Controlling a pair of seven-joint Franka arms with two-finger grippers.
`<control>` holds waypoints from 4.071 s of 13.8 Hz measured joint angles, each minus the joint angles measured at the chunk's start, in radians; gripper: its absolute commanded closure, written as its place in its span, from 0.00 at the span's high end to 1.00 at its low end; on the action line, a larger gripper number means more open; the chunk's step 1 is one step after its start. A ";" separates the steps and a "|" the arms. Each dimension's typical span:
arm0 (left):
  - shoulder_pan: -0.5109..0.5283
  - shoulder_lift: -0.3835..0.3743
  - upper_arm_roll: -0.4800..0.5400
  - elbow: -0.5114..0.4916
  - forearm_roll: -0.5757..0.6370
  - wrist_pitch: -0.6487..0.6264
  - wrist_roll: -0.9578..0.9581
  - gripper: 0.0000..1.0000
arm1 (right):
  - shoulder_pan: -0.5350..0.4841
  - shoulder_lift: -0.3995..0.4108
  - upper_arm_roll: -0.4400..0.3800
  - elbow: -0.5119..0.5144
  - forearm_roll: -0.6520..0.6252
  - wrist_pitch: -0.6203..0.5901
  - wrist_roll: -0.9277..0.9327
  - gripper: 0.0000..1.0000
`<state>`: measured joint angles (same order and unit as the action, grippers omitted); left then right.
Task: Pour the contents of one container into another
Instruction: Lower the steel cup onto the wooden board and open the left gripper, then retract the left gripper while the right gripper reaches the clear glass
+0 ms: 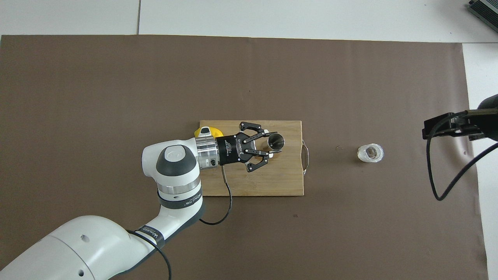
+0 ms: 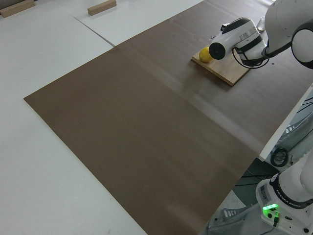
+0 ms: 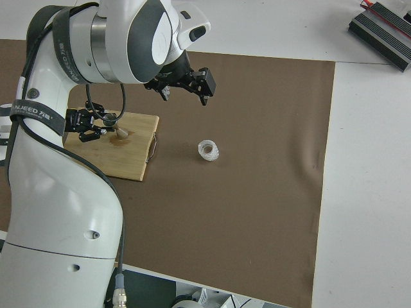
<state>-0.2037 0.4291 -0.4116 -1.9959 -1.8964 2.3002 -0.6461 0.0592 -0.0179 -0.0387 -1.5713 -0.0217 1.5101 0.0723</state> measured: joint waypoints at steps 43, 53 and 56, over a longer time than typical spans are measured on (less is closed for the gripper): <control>0.382 -0.056 0.073 0.216 1.255 -0.380 0.013 1.00 | -0.001 0.003 -0.008 -0.181 0.000 0.255 -0.513 1.00; 0.387 -0.133 0.080 0.223 1.538 -0.380 0.304 1.00 | -0.125 0.061 -0.013 -0.410 0.251 0.518 -1.504 1.00; 0.391 -0.162 0.081 0.223 1.614 -0.381 0.429 1.00 | -0.152 0.106 -0.014 -0.473 0.380 0.590 -1.776 1.00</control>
<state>0.1872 0.2673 -0.3304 -1.7730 -0.2824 1.9188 -0.2176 -0.0928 0.0881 -0.0528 -2.0446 0.3580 2.1005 -1.7040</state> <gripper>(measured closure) 0.000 0.000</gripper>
